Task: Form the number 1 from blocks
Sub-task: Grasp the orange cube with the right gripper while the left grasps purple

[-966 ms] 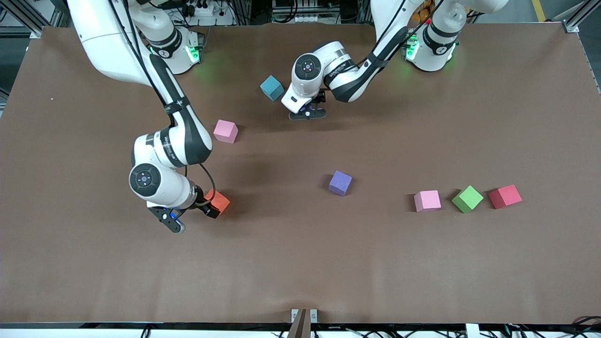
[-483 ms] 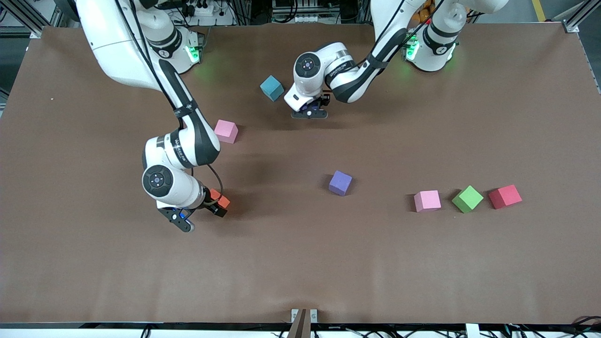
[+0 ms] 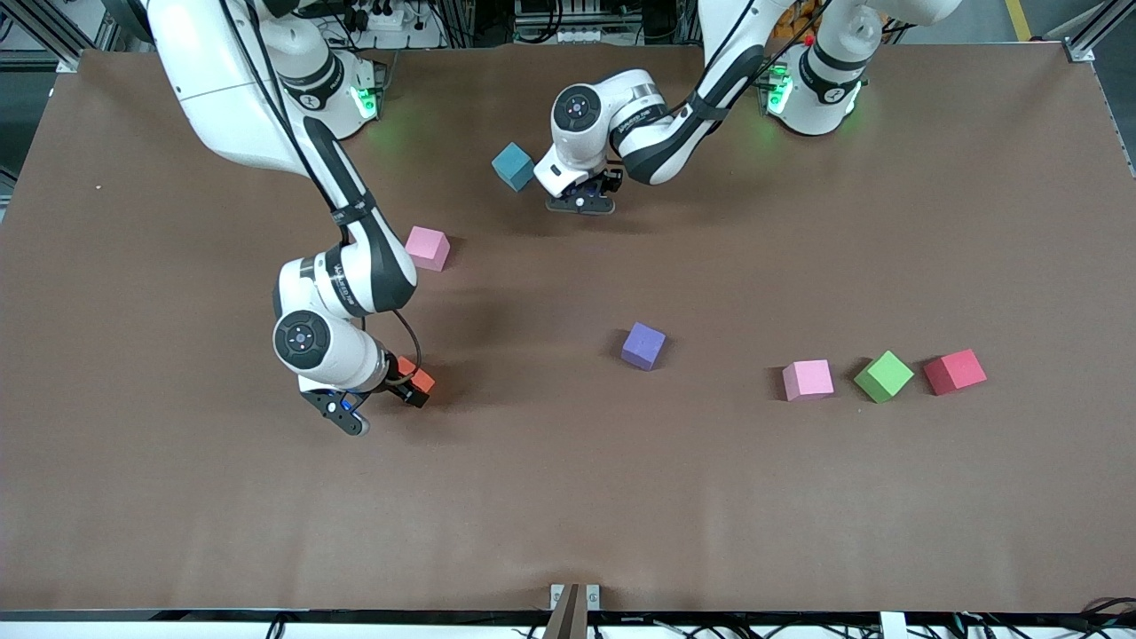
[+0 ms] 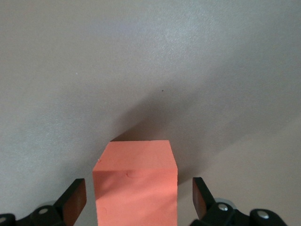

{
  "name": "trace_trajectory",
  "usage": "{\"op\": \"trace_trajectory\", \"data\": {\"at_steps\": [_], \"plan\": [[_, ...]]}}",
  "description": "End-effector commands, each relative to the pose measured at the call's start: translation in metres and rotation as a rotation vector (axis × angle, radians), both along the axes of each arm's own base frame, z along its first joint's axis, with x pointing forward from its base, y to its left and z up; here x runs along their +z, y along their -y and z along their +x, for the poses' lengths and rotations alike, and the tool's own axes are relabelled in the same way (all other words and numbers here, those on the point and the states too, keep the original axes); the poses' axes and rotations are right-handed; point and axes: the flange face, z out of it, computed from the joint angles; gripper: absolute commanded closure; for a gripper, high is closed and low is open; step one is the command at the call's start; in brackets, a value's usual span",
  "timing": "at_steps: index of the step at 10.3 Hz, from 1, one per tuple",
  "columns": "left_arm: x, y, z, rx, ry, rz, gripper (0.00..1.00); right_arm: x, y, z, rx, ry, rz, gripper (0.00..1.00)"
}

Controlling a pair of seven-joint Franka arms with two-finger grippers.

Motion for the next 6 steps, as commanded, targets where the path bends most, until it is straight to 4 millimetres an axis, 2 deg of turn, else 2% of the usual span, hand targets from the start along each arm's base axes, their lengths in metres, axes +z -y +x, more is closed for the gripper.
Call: {"op": "trace_trajectory", "data": {"at_steps": [1, 2, 3, 4, 5, 6], "plan": [[0.006, -0.004, -0.003, 0.051, 0.002, -0.003, 0.46, -0.008, -0.003, -0.004, 0.031, 0.007, -0.006, 0.10], [0.005, -0.004, -0.002, 0.062, -0.005, -0.004, 0.45, -0.008, -0.003, -0.004, 0.031, 0.007, -0.005, 0.29], [0.007, -0.004, 0.004, 0.079, -0.006, -0.008, 0.28, -0.008, -0.003, -0.004, 0.034, 0.007, -0.005, 0.47], [0.008, -0.005, 0.012, 0.109, -0.019, -0.017, 0.00, -0.007, -0.002, -0.003, 0.046, 0.007, -0.001, 0.56], [0.012, -0.006, 0.020, 0.125, -0.011, -0.023, 0.00, -0.003, 0.000, -0.002, 0.046, 0.009, 0.000, 0.55], [0.020, -0.007, 0.042, 0.160, 0.005, -0.036, 0.00, 0.000, 0.002, -0.001, 0.048, 0.012, 0.002, 0.54]]}}
